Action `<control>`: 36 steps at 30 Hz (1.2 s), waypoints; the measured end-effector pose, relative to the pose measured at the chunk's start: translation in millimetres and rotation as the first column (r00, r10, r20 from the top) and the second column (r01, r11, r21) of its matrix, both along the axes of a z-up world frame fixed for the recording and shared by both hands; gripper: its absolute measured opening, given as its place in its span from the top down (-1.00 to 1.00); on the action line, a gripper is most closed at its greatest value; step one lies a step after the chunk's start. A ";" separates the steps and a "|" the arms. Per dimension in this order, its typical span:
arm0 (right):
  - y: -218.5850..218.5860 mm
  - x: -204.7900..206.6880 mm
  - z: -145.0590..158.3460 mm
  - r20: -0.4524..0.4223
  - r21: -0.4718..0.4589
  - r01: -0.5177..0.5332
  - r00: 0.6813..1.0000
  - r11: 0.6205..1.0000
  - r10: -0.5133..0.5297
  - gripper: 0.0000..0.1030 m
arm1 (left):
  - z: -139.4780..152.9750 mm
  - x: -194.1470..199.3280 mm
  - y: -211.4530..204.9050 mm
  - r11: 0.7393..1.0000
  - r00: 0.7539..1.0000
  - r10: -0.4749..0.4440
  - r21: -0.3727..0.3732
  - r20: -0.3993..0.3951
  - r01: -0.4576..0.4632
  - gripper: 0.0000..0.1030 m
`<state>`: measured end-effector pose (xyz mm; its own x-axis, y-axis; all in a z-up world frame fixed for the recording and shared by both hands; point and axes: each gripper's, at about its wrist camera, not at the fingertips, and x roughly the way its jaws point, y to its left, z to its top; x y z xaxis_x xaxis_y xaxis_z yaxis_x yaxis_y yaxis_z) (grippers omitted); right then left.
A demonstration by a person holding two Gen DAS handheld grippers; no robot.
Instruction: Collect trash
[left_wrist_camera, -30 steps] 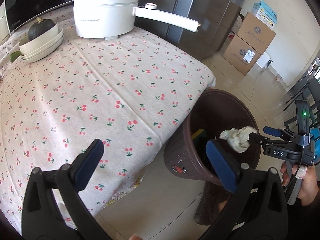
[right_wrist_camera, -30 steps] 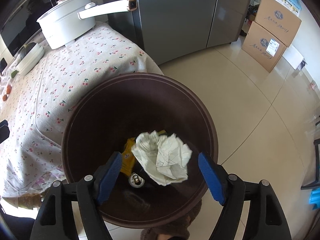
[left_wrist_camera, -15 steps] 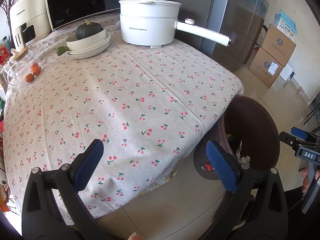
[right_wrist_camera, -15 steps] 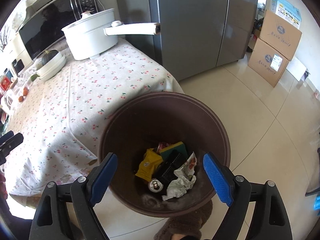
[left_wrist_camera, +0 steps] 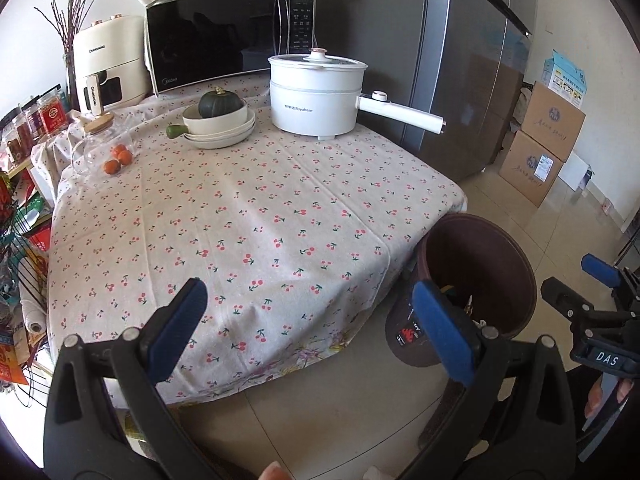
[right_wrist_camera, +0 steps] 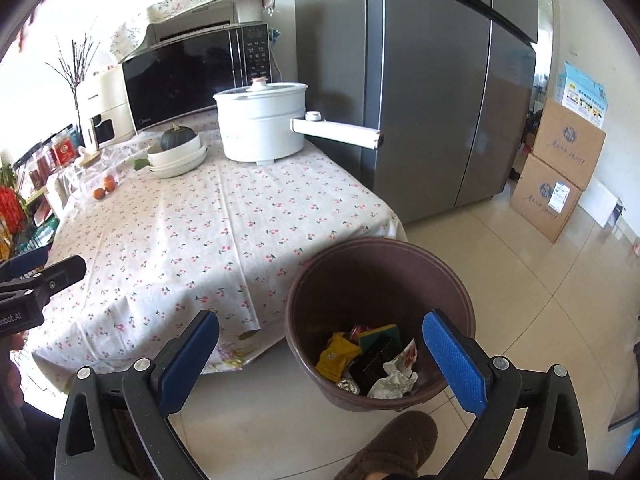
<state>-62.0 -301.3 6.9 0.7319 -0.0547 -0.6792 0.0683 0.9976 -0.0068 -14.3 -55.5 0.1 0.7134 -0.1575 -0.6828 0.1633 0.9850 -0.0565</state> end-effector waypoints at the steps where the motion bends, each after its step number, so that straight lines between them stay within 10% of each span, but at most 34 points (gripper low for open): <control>1: 3.0 -3.8 3.1 0.021 -0.013 0.002 1.000 1.000 -0.002 -1.00 | 2.6 -4.9 1.3 1.000 1.000 0.008 -0.004 0.013 -0.008 -0.98; 12: 10.1 -11.6 13.1 0.097 -0.020 0.015 0.995 1.000 -0.013 -1.00 | 20.2 -31.3 3.8 0.994 0.986 0.108 0.012 0.130 -0.110 -0.98; 36: 11.7 -11.5 9.2 0.085 -0.039 0.010 0.996 0.999 -0.006 -1.00 | 14.4 -35.4 -11.0 0.996 0.991 0.067 0.045 0.117 -0.073 -0.99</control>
<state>-73.5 -289.6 16.1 0.7864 -0.0862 -0.6117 0.0783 0.9961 -0.0396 -49.6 -66.5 14.4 0.7957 -0.0728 -0.6012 0.0968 0.9953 0.0077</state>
